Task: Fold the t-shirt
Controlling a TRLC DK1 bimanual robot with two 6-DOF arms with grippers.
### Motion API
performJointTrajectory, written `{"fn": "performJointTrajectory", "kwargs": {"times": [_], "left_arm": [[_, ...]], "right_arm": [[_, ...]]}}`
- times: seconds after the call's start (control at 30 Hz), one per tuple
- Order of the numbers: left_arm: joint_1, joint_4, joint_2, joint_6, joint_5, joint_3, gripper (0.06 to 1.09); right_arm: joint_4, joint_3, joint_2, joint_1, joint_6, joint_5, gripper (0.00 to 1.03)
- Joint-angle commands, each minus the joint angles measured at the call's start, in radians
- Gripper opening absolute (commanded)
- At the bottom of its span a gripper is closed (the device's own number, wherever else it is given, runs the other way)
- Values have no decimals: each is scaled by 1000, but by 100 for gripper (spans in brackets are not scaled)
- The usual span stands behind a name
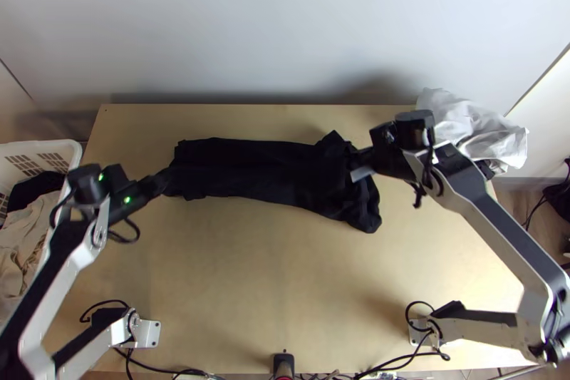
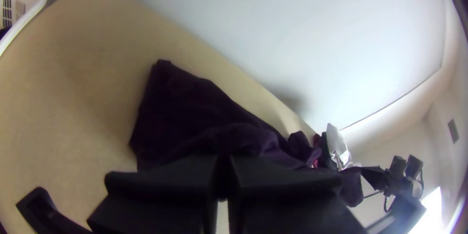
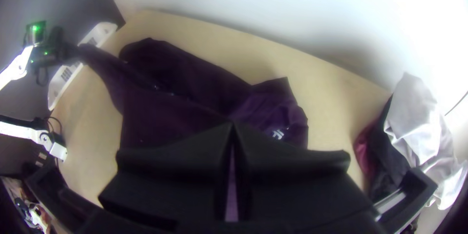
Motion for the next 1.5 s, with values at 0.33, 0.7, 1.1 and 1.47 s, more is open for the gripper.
{"fn": "performJointTrajectory", "kwargs": {"times": [0.33, 0.7, 1.1, 1.47], "left_arm": [[85, 90, 623, -1, 6, 313, 9], [82, 36, 708, 26, 7, 359, 9], [70, -129, 701, 13, 95, 442, 72], [118, -226, 629, 44, 168, 422, 104]], "right_arm": [[210, 63, 337, -75, -46, 1, 3], [210, 79, 488, -110, -97, 2, 3], [208, 76, 535, -92, -35, -7, 3], [90, 158, 433, -142, 23, -6, 100]]}}
